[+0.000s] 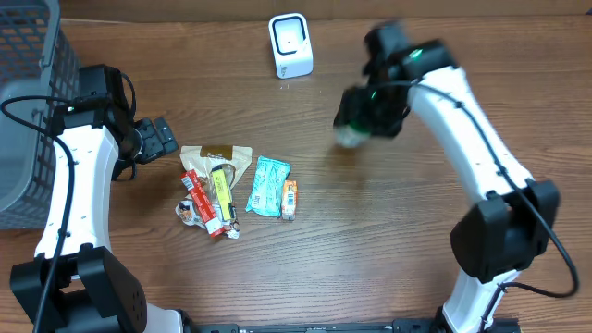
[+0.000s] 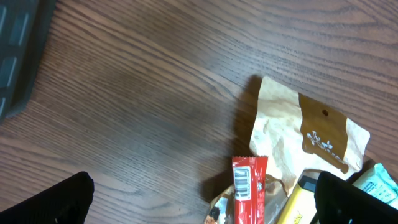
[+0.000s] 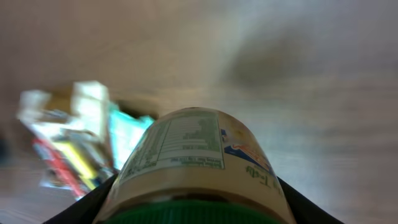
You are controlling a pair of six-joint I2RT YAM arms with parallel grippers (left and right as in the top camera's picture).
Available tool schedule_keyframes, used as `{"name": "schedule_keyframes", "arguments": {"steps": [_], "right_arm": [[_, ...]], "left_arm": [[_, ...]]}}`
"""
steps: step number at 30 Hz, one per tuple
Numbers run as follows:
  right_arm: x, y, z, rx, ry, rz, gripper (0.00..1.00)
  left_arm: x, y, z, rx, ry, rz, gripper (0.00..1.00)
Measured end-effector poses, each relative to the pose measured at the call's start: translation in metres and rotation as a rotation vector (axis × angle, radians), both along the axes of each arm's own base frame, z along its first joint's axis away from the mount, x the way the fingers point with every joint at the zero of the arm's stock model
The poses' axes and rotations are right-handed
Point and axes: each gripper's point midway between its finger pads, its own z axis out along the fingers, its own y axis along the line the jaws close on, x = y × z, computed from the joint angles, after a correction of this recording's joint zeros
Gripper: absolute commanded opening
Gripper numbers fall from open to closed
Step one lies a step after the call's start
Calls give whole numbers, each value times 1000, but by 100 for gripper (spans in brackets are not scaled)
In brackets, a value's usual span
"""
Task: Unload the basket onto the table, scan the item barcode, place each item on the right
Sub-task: 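Carry the jar to the white scanner and present its label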
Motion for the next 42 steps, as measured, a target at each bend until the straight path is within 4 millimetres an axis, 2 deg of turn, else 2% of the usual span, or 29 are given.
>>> {"name": "schedule_keyframes", "arguments": {"steps": [5, 9, 19, 24, 28, 29, 33, 36, 42], "right_arm": [[32, 5, 80, 61, -245, 25, 4], [51, 12, 126, 100, -422, 55, 4], [95, 25, 174, 155, -704, 85, 4], [118, 32, 187, 180, -809, 84, 4], [143, 39, 175, 188, -846, 85, 4], [152, 42, 167, 188, -850, 84, 4], [188, 50, 130, 180, -863, 77, 4], [212, 56, 94, 171, -864, 79, 4], [244, 66, 24, 161, -843, 85, 4]], "left_arm": [[0, 0, 0, 0, 1, 0, 100], [0, 0, 0, 0, 1, 0, 100], [0, 0, 0, 0, 0, 0, 100], [0, 0, 0, 0, 0, 0, 100], [0, 0, 0, 0, 0, 0, 100], [0, 0, 0, 0, 1, 0, 100], [0, 0, 0, 0, 1, 0, 100], [0, 0, 0, -1, 1, 0, 100], [0, 0, 0, 0, 1, 0, 100]]}}
